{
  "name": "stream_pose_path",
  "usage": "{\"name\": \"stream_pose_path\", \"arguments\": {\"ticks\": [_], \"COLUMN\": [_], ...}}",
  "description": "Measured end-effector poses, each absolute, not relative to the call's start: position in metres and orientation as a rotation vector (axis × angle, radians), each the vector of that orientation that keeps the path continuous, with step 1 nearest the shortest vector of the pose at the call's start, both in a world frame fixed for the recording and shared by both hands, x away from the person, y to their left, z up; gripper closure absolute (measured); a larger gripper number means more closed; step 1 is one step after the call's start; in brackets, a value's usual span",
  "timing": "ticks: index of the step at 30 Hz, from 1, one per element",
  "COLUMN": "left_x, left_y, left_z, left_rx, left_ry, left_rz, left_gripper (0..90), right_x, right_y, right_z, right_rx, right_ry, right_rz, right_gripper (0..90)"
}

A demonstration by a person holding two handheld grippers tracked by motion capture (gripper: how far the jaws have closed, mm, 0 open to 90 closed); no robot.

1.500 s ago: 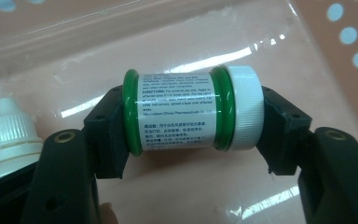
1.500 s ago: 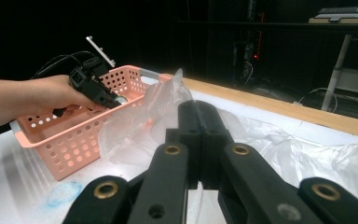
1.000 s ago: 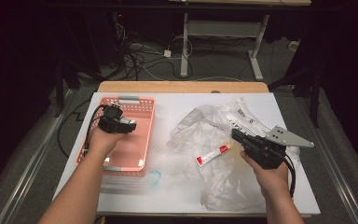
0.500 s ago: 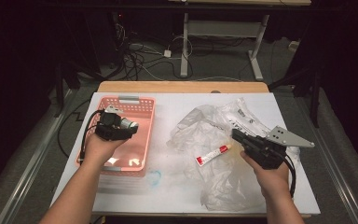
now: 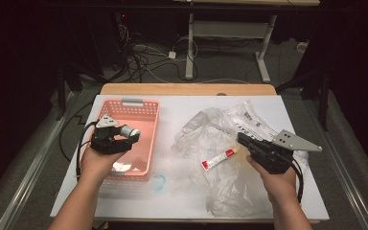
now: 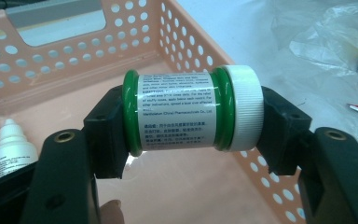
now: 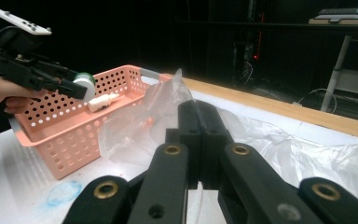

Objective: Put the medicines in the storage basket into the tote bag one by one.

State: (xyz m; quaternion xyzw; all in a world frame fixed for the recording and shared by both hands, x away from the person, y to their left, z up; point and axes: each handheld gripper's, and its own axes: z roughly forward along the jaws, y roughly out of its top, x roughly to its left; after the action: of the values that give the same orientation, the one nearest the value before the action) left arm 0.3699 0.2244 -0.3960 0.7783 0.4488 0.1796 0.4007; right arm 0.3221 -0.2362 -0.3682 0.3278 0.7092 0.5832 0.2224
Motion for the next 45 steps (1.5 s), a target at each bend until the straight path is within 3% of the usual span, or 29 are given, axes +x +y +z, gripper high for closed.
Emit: {"name": "stream_pose_path", "arguments": {"ticks": [19, 45], "left_x": [0.337, 0.315], "left_y": [0.215, 0.168], "left_z": [-0.400, -0.395], "left_rx": [1.933, 1.984], "left_ry": [1.026, 0.850], "left_rz": [0.444, 0.362], "left_gripper": [35.0, 35.0], "right_x": [0.321, 0.319], "right_y": [-0.237, -0.237], "right_z": [-0.369, -0.368], "right_rx": [0.907, 0.905], "right_ry": [1.959, 1.958], "right_rz": [1.602, 1.608], "right_gripper": [90.0, 90.0]}}
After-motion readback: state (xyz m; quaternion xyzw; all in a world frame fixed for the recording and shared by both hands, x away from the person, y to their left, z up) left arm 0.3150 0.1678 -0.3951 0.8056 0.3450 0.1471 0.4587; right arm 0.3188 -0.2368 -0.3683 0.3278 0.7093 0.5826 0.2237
